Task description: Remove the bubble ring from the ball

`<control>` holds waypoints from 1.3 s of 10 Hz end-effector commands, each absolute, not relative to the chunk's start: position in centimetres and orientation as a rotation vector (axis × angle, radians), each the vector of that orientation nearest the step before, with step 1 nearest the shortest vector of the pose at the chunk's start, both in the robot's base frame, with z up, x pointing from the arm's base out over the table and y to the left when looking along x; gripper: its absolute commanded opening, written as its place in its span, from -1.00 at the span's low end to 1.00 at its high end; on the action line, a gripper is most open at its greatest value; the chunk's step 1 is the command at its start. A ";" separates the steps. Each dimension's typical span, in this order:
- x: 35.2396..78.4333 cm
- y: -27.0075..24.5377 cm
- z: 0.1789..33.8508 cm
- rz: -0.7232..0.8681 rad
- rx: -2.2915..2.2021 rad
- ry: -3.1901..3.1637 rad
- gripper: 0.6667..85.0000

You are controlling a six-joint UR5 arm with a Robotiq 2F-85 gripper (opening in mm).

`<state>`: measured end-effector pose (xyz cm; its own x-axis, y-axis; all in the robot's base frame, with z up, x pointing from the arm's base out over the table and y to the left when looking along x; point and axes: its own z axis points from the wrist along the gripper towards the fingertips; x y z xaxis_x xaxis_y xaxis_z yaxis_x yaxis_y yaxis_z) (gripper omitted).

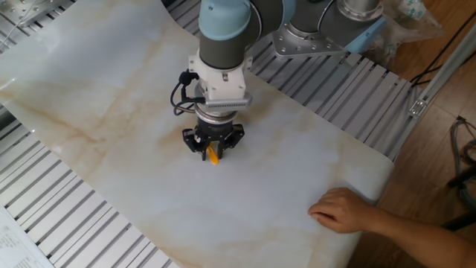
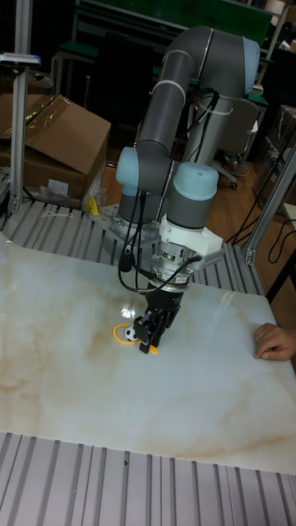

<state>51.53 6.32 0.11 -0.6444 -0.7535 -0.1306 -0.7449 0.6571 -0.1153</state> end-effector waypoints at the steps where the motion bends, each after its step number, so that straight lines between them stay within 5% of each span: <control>1: 51.6 6.6 0.0 -0.052 -1.202 2.712 -0.20; 5: 51.6 7.1 -0.1 -0.020 -1.182 2.709 -0.23; 8: 51.3 6.7 0.2 -0.001 -1.126 2.734 -0.64; 13: 51.0 6.2 2.0 -0.020 -1.046 2.795 -0.98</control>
<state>51.16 6.37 0.89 -0.7137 -0.6846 -0.1484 -0.6815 0.7276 -0.0792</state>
